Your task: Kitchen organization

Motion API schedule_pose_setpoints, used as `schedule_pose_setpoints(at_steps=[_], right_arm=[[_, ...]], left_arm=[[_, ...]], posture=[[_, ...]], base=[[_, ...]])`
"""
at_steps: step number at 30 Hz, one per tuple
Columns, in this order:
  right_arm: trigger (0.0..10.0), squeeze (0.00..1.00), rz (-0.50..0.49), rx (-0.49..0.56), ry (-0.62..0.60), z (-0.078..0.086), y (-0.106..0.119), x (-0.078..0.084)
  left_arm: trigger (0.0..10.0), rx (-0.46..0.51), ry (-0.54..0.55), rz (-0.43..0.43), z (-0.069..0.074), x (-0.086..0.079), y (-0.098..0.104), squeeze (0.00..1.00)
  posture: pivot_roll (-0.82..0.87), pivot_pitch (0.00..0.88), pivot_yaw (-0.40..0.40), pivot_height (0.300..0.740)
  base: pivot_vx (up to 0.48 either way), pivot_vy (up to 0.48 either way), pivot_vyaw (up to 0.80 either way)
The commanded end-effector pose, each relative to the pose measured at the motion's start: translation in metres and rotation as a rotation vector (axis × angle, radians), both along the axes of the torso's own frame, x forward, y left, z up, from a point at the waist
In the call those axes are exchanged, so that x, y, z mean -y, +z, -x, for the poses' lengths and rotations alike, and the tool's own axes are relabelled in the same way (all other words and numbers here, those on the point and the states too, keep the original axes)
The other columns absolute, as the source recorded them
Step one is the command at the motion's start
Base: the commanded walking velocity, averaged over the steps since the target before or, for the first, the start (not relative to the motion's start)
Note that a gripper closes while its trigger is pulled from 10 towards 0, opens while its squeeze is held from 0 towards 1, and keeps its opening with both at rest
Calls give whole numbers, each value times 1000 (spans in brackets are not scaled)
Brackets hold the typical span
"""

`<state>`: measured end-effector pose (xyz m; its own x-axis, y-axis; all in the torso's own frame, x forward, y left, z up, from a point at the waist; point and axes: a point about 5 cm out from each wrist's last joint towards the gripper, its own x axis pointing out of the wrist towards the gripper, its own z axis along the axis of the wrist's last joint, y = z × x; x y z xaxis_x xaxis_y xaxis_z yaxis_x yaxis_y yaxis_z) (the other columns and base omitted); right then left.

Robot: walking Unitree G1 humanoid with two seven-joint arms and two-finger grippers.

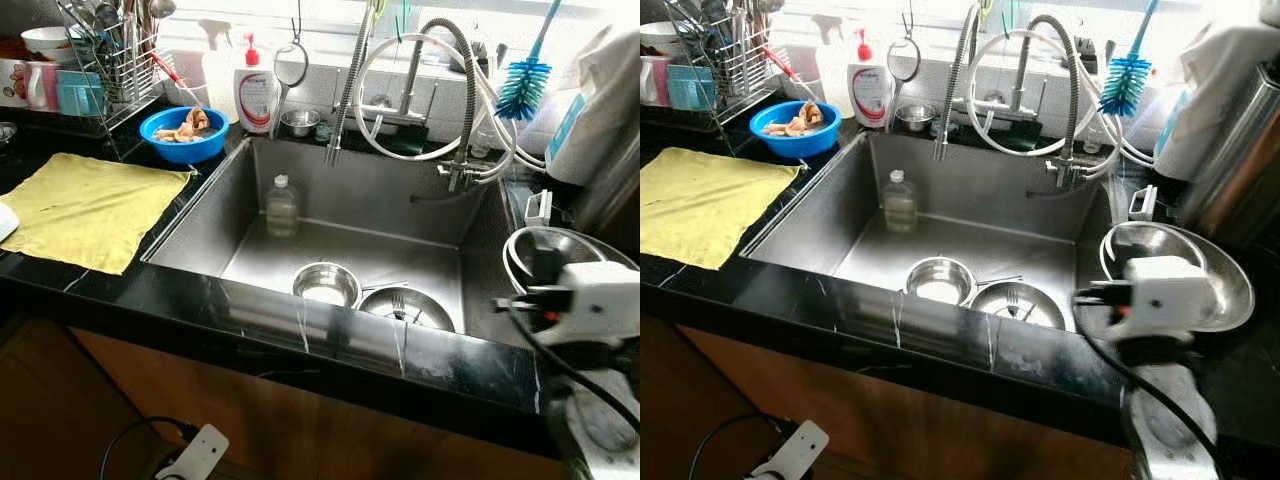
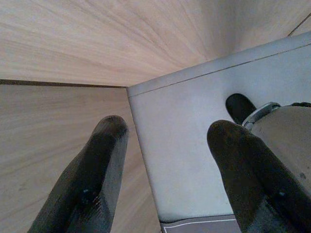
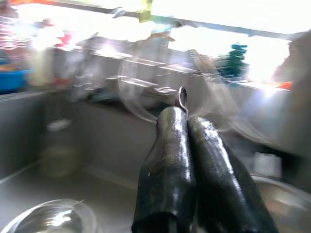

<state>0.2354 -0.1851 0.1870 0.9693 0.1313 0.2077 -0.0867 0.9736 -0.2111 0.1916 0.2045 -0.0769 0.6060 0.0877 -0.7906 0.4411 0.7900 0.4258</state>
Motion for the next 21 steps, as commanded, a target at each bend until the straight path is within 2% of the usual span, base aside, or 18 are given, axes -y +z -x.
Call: schedule_pose_setpoints(at_steps=[1, 6, 7, 8, 9, 12, 21], right_arm=[[10000, 0, 13, -40, 59, -5, -3, -4], [10000, 0, 99, -181, 141, -31, -21, -15], [10000, 0, 99, -181, 141, -31, -21, -15], [10000, 0, 102, -251, 77, -46, -30, -12], [10000, 0, 84, -284, 39, -55, -33, -10], [10000, 0, 47, -297, 67, -66, -33, -18], [10000, 0, -5, -337, 88, -77, -44, -30]], left_arm=[[10000, 3, 8, -3, 0, -1, 0, 0], [10000, 3, 9, -2, 1, -1, 0, 0], [10000, 3, 9, -2, 1, -1, 0, 0], [10000, 3, 12, -2, 1, -1, -1, 0], [10000, 4, 16, -2, 2, -1, -1, 0], [10000, 5, 20, -5, 2, -2, -1, 0], [10000, 2, 16, -13, 2, -4, -1, 0]], posture=[[-63, 0, -36, 740], [-53, 0, -40, 740], [-53, 0, -40, 740], [-36, 0, -45, 740], [-33, 0, -46, 740], [-27, 0, -45, 740], [-16, 0, -43, 740]], base=[[0, 0, 0], [0, 0, 0], [0, 0, 0], [0, 0, 0], [0, 0, 0], [0, 0, 0], [0, 0, 0]])
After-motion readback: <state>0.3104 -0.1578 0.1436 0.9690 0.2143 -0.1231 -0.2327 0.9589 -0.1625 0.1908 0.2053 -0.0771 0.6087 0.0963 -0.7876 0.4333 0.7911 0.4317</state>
